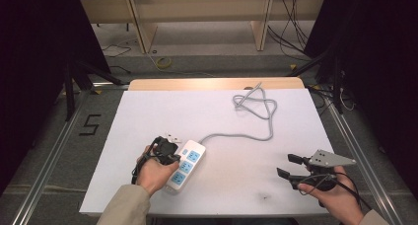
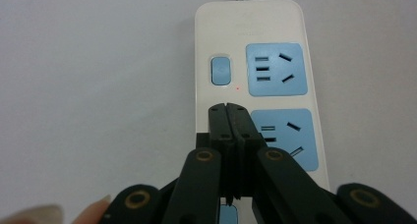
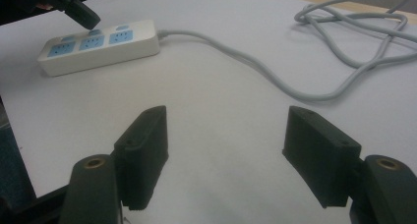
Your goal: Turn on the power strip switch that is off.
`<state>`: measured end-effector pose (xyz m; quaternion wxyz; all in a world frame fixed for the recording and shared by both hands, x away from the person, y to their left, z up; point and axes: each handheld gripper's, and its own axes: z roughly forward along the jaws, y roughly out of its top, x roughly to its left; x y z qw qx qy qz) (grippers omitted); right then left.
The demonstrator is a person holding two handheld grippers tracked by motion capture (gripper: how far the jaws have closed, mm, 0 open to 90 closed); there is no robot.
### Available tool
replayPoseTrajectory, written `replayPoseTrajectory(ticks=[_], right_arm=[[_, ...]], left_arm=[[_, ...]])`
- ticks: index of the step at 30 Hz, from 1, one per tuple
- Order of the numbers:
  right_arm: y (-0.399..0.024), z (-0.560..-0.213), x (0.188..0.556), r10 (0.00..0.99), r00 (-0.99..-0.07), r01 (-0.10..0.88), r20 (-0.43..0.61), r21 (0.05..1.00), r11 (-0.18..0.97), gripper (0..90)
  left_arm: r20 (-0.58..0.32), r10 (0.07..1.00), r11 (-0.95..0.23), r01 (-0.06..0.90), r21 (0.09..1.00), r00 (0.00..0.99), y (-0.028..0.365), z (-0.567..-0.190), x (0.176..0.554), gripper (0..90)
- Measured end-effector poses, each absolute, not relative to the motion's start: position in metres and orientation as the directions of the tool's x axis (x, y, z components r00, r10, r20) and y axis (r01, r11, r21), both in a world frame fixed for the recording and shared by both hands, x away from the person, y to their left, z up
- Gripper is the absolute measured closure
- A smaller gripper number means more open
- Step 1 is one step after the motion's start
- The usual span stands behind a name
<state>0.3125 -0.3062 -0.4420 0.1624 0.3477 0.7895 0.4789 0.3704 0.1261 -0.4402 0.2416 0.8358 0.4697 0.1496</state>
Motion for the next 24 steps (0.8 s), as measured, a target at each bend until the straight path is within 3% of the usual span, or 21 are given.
replayPoseTrajectory(ticks=[24], right_arm=[[-0.3061, -0.4424, 0.3128, 0.705, -0.705, 0.396, 0.078, 0.867, 0.301, 33.8]], left_arm=[[0.012, 0.859, -0.443, 0.731, 0.519, 0.512, 0.1247, -0.4410, 0.3741, 90.0]])
